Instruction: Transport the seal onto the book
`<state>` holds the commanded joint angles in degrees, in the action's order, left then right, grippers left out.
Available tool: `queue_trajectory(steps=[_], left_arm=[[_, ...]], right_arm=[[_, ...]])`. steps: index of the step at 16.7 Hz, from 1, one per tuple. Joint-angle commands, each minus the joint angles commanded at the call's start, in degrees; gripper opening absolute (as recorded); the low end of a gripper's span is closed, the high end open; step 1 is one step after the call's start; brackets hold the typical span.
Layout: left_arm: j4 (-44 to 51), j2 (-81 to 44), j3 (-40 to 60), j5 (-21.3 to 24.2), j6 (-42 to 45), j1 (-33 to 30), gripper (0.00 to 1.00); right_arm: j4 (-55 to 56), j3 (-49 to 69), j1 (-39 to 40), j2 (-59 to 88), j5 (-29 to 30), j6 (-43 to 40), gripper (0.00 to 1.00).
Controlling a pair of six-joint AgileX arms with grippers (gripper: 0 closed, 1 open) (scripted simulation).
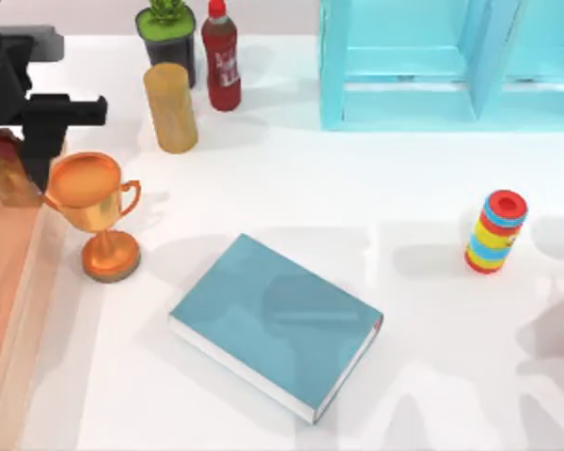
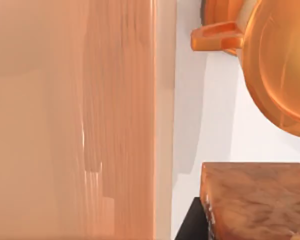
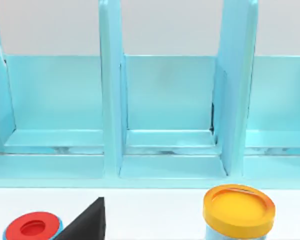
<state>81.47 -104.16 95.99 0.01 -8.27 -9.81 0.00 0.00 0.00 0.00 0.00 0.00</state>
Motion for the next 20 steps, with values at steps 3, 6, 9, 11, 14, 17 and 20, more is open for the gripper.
queue_trajectory(steps=[3, 6, 9, 11, 14, 17, 20], left_arm=[[-0.14, 0.02, -0.05, 0.0, 0.13, 0.25, 0.0], [-0.99, 0.33, 0.11, 1.33, -1.9, -1.63, 0.0], [-4.19, 0.46, -0.87, 3.87, -9.29, -7.96, 0.0], [-7.54, 0.4, -1.93, 5.14, -16.22, -13.78, 0.0], [-12.68, -0.46, -2.63, 5.2, -25.75, -22.29, 0.0], [-15.58, -4.89, -2.27, 2.85, -32.32, -28.95, 0.0], [-16.2, -9.65, -2.35, 0.81, -34.79, -32.98, 0.0]], right_arm=[[0.0, 0.0, 0.0, 0.0, 0.0, 0.0, 1.0], [0.0, 0.0, 0.0, 0.0, 0.0, 0.0, 1.0], [0.0, 0.0, 0.0, 0.0, 0.0, 0.0, 1.0], [0.0, 0.0, 0.0, 0.0, 0.0, 0.0, 1.0], [0.0, 0.0, 0.0, 0.0, 0.0, 0.0, 1.0], [0.0, 0.0, 0.0, 0.0, 0.0, 0.0, 1.0], [0.0, 0.0, 0.0, 0.0, 0.0, 0.0, 1.0]])
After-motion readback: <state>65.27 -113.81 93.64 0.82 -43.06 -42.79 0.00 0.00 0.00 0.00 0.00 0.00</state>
